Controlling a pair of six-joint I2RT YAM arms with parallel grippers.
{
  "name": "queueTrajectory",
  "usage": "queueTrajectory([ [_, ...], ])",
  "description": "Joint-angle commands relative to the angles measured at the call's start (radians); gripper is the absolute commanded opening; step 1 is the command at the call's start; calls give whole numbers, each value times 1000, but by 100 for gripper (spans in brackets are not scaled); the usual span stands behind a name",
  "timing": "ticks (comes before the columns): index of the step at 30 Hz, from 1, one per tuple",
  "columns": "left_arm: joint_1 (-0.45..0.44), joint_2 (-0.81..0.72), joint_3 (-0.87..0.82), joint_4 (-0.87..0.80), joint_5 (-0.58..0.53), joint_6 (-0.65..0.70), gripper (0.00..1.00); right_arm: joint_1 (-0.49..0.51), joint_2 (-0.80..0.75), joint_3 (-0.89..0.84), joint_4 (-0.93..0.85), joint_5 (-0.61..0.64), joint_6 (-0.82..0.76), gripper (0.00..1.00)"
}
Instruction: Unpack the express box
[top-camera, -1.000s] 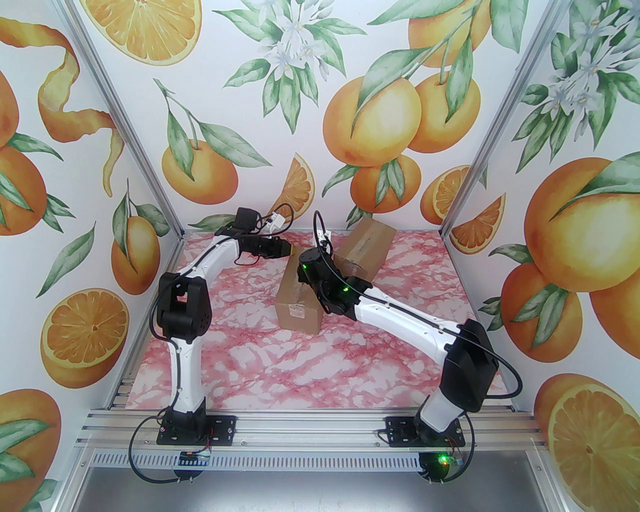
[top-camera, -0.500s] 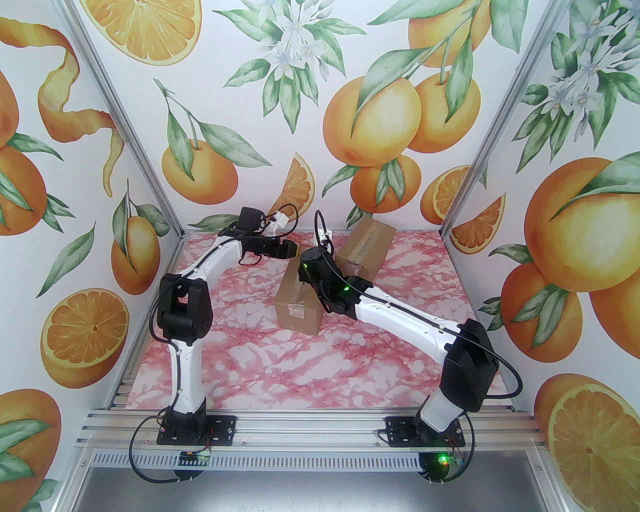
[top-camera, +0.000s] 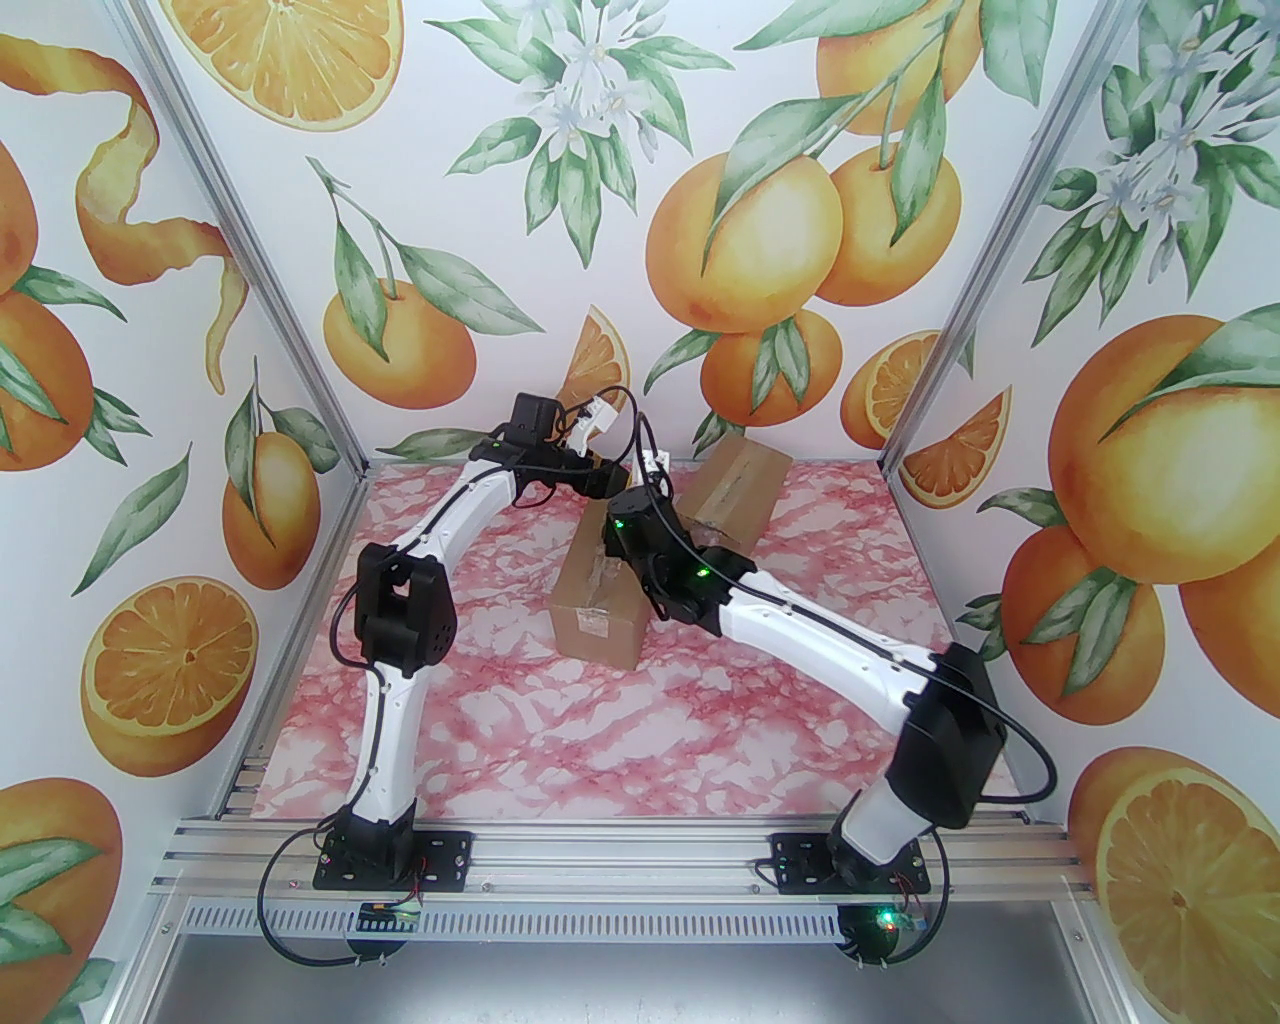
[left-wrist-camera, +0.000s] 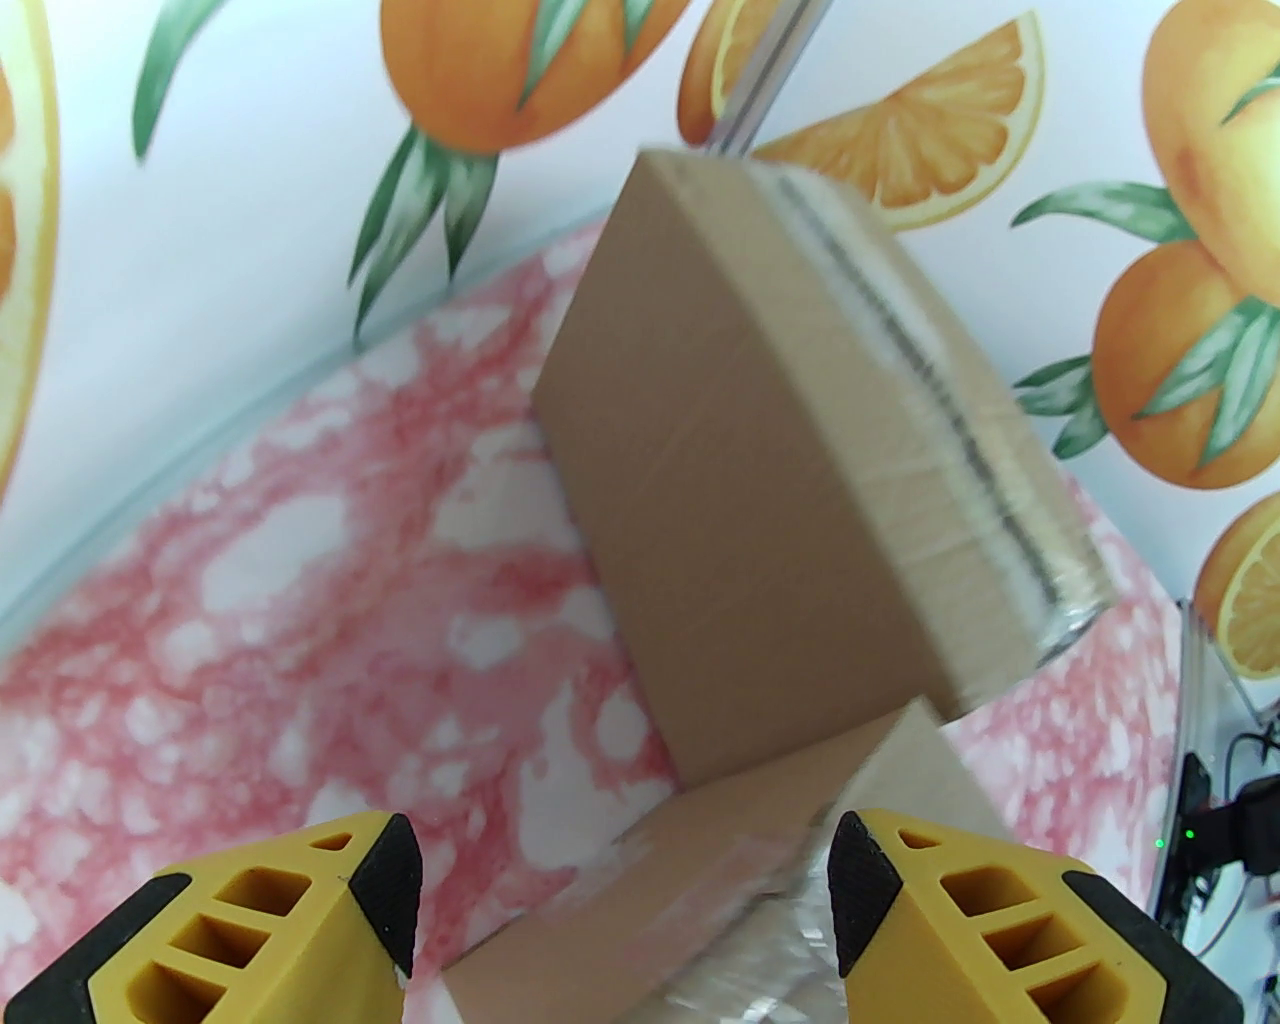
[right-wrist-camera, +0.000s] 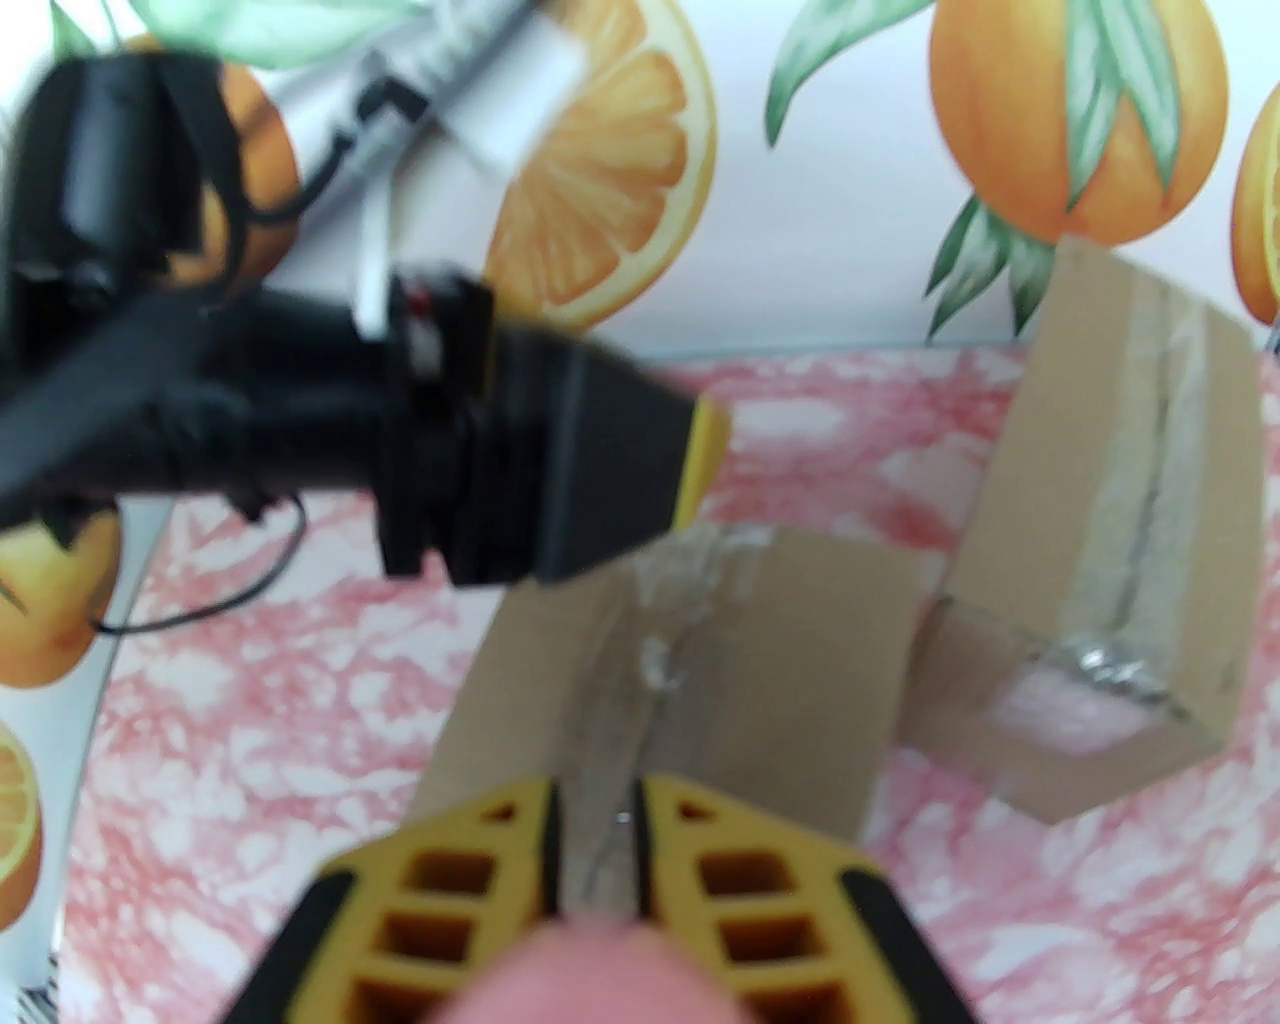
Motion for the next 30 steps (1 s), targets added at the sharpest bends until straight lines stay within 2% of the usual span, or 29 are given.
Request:
queueTrajectory([
  [1,3,0,-29,-1,26,30,68,-34,-98,-1,-67,92,-48,0],
  [6,6,-45,-118,6,-8,41,66,-79,-157,-92,-126,111,-42,0],
  [10,23,-107,-217,26,-45,24,64,-87,-72,-117,-168,93,-40,0],
  [17,86,-287,-501,134,-154,-95,63,-88,129,-26,-81,2,-101,0],
  [24,108,-496,-741,158,-374,-277,63,-103,316,132,77,-210,-192,0],
  [30,112,-691,-924,203,-520,-442,64,-104,459,330,124,-407,-225,0],
])
